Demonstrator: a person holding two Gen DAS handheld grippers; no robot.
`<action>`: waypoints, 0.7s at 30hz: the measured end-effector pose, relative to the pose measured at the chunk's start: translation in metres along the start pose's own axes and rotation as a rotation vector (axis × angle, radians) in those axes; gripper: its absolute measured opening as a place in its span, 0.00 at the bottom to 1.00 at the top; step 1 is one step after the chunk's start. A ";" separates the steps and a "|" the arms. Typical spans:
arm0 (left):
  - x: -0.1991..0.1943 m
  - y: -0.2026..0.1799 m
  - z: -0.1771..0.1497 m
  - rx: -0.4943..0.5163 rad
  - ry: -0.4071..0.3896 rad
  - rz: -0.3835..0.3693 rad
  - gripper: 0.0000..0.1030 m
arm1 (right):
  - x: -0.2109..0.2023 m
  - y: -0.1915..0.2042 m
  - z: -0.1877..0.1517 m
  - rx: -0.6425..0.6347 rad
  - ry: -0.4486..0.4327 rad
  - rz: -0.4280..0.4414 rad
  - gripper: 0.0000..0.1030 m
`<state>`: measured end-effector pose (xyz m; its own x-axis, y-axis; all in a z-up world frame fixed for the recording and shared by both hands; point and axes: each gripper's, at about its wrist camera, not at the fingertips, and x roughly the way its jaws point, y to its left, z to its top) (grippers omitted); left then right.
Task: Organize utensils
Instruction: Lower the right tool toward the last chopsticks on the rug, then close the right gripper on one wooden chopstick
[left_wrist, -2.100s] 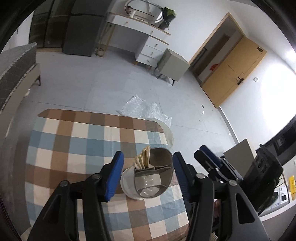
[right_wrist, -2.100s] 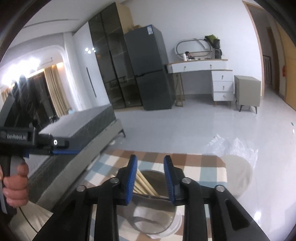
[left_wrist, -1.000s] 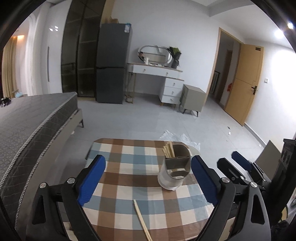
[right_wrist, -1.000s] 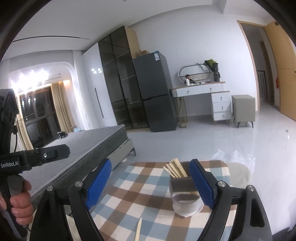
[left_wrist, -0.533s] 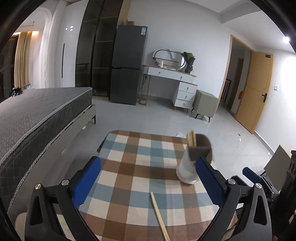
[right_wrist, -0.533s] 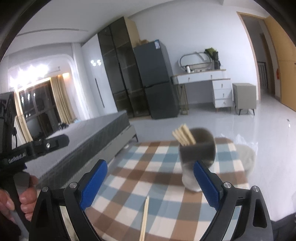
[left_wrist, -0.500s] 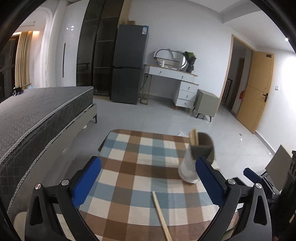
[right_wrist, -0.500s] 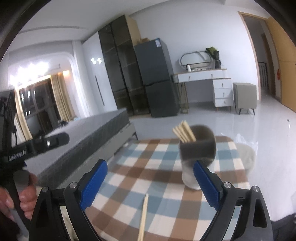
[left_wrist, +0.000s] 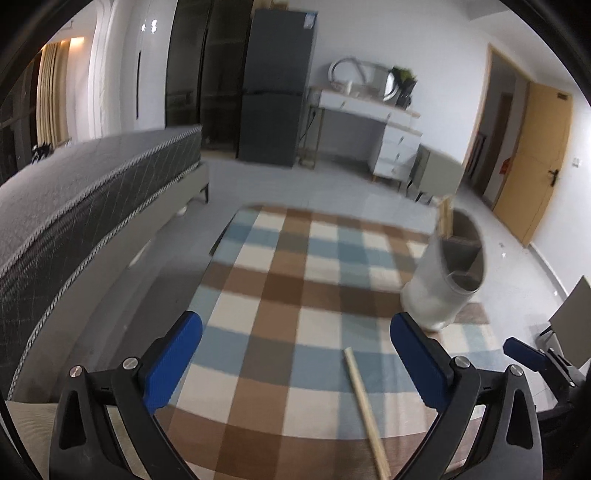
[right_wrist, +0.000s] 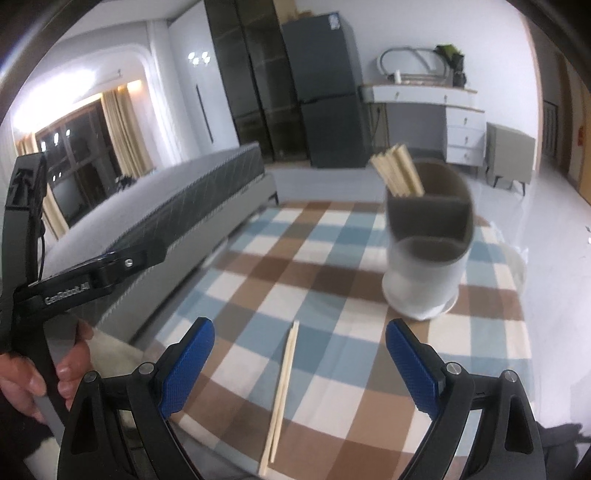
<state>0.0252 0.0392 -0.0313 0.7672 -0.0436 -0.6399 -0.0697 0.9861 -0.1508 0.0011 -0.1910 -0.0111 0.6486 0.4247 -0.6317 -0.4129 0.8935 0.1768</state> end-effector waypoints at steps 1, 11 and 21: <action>0.006 0.005 0.000 -0.017 0.029 0.013 0.97 | 0.009 0.003 -0.001 -0.009 0.031 0.004 0.90; 0.040 0.051 0.001 -0.196 0.200 0.053 0.96 | 0.106 0.003 -0.007 -0.012 0.344 0.042 0.62; 0.056 0.070 -0.003 -0.282 0.320 0.054 0.96 | 0.179 0.006 -0.001 -0.195 0.525 -0.075 0.50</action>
<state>0.0618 0.1054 -0.0799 0.5245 -0.0842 -0.8473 -0.3104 0.9077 -0.2824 0.1144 -0.1092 -0.1240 0.2956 0.1869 -0.9369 -0.5206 0.8538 0.0060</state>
